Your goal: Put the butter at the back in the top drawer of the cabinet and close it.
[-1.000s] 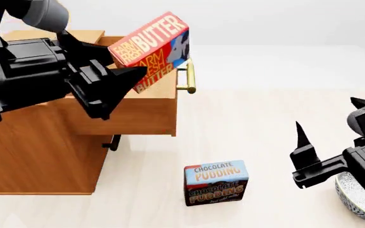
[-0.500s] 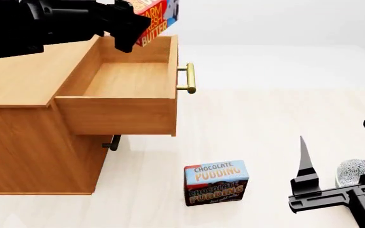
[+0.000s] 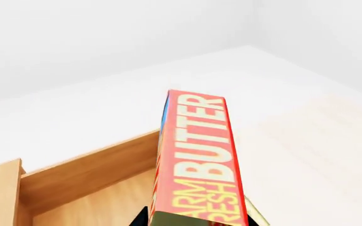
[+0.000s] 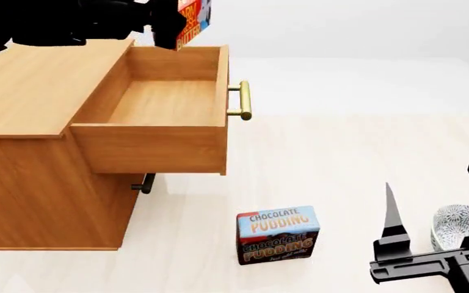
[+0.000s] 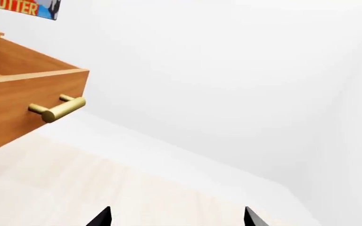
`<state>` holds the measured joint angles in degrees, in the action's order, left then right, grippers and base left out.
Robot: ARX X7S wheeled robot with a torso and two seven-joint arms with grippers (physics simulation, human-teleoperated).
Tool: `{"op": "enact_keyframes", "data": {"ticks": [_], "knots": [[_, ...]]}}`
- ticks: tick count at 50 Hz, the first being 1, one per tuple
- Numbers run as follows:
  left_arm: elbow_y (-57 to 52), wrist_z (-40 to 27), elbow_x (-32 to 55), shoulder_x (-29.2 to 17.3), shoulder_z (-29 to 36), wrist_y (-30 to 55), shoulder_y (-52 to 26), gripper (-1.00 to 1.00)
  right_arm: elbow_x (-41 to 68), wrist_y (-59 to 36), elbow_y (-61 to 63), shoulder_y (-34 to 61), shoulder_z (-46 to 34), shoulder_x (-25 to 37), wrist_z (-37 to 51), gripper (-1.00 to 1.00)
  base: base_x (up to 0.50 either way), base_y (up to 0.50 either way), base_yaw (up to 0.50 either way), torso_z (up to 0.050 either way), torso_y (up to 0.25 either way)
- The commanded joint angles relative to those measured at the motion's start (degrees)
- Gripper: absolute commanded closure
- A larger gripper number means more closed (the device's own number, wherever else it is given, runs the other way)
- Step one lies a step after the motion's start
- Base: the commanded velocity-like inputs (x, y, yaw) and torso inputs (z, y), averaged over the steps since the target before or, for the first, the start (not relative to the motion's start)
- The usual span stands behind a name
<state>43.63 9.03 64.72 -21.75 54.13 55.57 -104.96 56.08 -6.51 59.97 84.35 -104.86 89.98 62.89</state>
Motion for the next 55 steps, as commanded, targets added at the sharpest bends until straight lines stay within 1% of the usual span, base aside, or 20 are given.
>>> {"op": "enact_keyframes", "data": {"ticks": [1, 5, 10, 18, 23, 32, 36, 44, 55], "knots": [[8.1, 2.7, -3.4, 3.3, -0.1, -2.9, -1.7, 1.0, -0.5, 0.5, 0.0, -0.6, -0.3, 0.0, 0.2, -1.0, 0.0, 0.0, 0.0, 0.0, 0.0], [10.4, 4.0, -4.0, 4.4, 0.3, -3.9, -1.4, 1.0, -0.9, 0.9, 0.0, -0.9, -0.5, 0.0, 0.5, -1.0, 0.0, 0.0, 0.0, 0.0, 0.0], [16.9, 7.1, -6.3, 7.6, 2.0, -6.5, -1.8, 1.0, -1.3, 1.3, 0.0, -1.3, -0.8, 0.0, 0.9, -1.0, 0.0, 0.0, 0.0, 0.002, 0.002], [23.5, 9.3, -8.2, 10.7, 3.1, -9.1, -2.0, 1.0, -2.0, 1.7, 0.0, -1.9, -1.3, 0.0, 1.1, -1.0, 0.0, 0.0, 0.0, 0.0, 0.001], [30.4, 11.4, -10.0, 13.4, 3.8, -11.9, -2.5, 1.0, -2.0, 1.8, 0.0, -2.0, -1.3, 0.0, 1.4, -1.0, 0.0, 0.0, 0.0, 0.0, 0.0], [31.2, 12.1, -12.1, 14.0, 2.1, -11.8, -1.0, 1.0, -2.3, 2.1, 0.0, -2.4, -1.5, 0.0, 1.6, -1.0, 0.0, 0.0, 0.0, 0.001, 0.001], [31.2, 12.7, -13.5, 14.3, 0.7, -11.4, -0.3, 1.0, -2.2, 2.1, 0.0, -2.5, -1.5, 0.0, 1.7, -1.0, 0.0, 0.0, 0.0, 0.0, 0.003], [31.3, 12.9, -17.9, 14.9, -4.3, -10.3, 1.3, 1.0, -2.3, 2.2, 0.0, -2.7, -1.6, 0.0, 1.9, -1.0, 0.0, 0.0, 0.0, 0.0, 0.001], [31.3, 13.9, -29.1, 15.7, -15.4, -8.2, 3.6, 1.0, -2.5, 2.6, 0.0, -3.2, -1.9, 0.0, 2.4, -1.0, 0.0, 0.0, 0.0, 0.001, 0.001]]}}
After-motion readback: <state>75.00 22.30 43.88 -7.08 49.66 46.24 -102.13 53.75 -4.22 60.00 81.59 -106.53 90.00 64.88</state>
